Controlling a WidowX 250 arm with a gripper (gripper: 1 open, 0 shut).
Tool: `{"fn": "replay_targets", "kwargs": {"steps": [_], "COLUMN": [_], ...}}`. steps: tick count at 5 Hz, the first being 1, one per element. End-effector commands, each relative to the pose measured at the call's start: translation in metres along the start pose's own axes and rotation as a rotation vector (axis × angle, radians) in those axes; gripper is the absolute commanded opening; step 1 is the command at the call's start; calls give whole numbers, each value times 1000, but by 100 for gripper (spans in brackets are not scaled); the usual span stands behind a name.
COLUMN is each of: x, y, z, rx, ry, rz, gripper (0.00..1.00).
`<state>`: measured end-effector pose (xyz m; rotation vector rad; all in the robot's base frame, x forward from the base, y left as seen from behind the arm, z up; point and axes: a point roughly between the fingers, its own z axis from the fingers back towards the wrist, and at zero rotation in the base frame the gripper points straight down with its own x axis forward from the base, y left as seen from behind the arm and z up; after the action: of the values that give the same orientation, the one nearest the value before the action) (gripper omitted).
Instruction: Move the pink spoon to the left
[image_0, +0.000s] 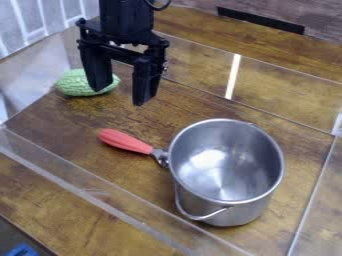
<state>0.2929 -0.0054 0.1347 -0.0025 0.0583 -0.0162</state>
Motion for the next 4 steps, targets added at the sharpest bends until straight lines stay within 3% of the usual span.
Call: {"fn": "replay_targets", "kwargs": {"steps": [1,2,4], "x": [-2,-3,-5], "y": [0,0,0], "z": [-6,-13,-33], "rx": [16,33,83], "ry": [15,29,1], "rz": [-201,-417,-857], "gripper": [100,100,100]}}
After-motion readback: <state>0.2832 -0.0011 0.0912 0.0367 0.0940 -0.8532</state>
